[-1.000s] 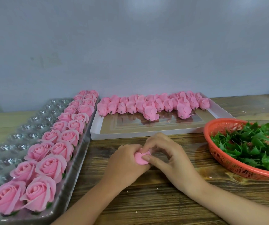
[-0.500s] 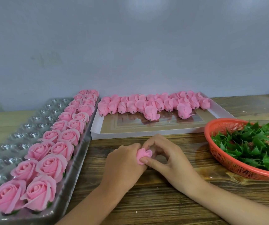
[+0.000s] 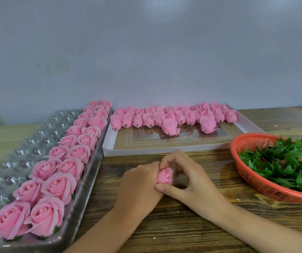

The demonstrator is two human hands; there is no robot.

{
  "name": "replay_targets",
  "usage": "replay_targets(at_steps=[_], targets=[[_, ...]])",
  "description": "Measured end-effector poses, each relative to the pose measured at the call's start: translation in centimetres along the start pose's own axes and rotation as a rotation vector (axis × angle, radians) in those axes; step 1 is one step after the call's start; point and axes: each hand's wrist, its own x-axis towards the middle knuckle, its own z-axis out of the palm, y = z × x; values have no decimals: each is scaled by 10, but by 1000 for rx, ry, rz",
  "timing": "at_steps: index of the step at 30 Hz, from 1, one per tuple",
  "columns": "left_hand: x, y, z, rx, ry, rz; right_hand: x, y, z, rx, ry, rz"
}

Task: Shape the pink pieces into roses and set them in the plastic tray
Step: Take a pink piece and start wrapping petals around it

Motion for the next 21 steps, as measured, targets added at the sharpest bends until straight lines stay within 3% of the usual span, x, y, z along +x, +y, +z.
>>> replay_targets(at_steps=[5,12,21], targets=[[1,-1,-1,-21,13,-22,1,0,-1,-35,-16,-60],[5,-2,0,-256,-138,-116,0,1,-2,-98,-42,-104],[4,-6,2,-233,-62,-79,0,3,-1,-46,13,-66]])
